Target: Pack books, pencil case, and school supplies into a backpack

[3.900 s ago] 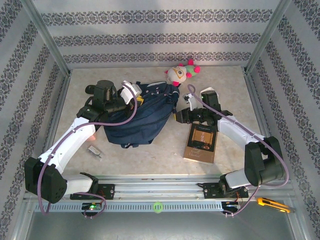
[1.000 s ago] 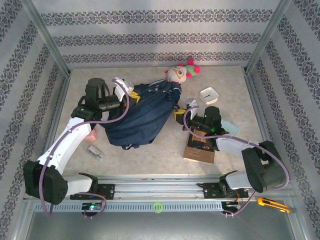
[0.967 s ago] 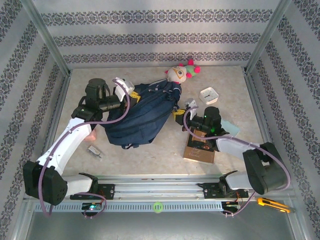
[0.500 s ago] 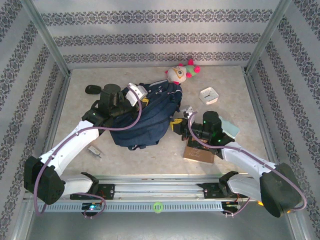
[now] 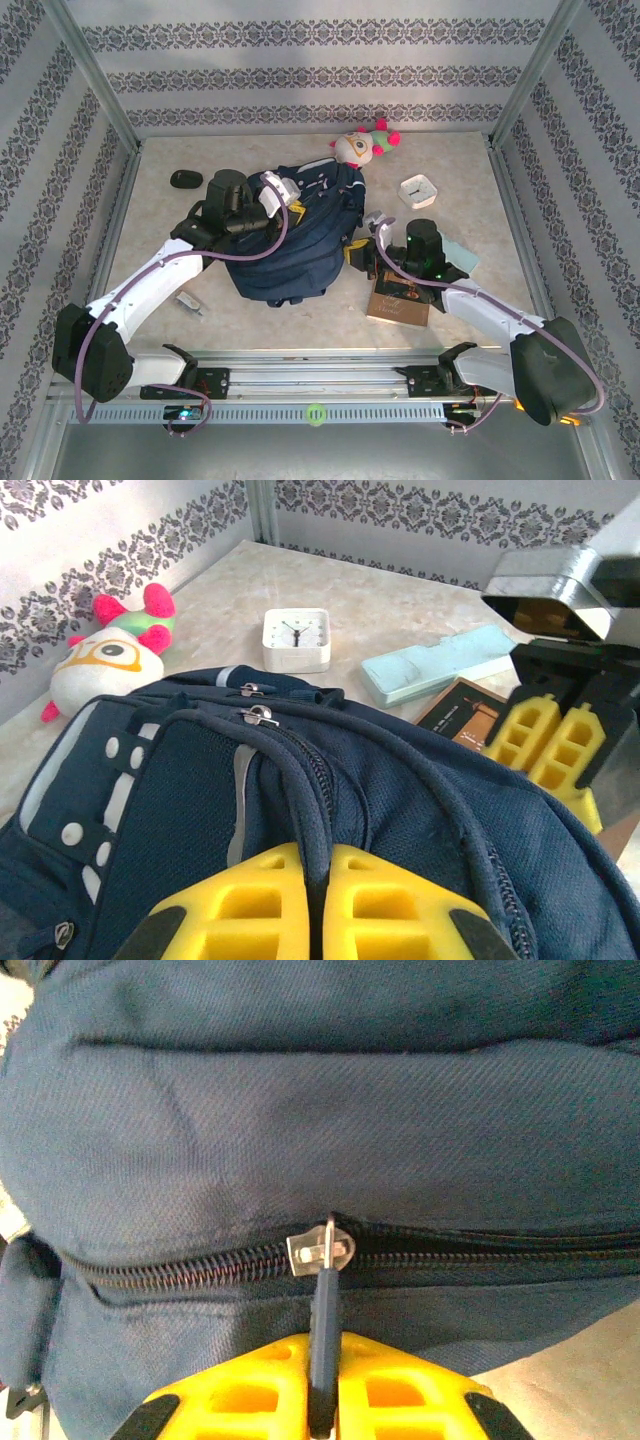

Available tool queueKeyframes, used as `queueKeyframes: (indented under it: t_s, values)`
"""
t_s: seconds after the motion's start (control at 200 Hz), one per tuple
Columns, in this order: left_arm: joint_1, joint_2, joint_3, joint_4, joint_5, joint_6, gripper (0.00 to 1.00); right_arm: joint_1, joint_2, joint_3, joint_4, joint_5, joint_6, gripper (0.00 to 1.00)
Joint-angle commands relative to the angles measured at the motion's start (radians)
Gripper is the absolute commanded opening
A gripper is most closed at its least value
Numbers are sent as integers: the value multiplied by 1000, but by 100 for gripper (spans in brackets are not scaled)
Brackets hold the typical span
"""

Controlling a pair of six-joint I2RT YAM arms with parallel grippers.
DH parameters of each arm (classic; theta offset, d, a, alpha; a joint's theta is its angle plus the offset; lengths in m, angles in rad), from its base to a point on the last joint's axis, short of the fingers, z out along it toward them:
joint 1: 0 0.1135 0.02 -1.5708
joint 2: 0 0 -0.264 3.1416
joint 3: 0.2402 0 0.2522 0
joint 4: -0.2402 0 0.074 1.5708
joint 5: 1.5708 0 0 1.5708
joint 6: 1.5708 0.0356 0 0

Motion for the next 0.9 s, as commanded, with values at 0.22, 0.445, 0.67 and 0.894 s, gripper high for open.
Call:
queueKeyframes:
  t_s: [0.22,0.445,0.67,0.894]
  values:
    - [-14,-26,27,129,82,12,0,-26,86,68,64,-80,21,1]
    - [-36,-13,45,120,-203,-62,0,4,23,54,28,-59,66,0]
    - [-108,47,72,108,-588,-145,0,137,-152,39,-157,78,155,0]
    - [-247,123,106,85,-838,-210,0,269,-214,56,-278,207,272,0]
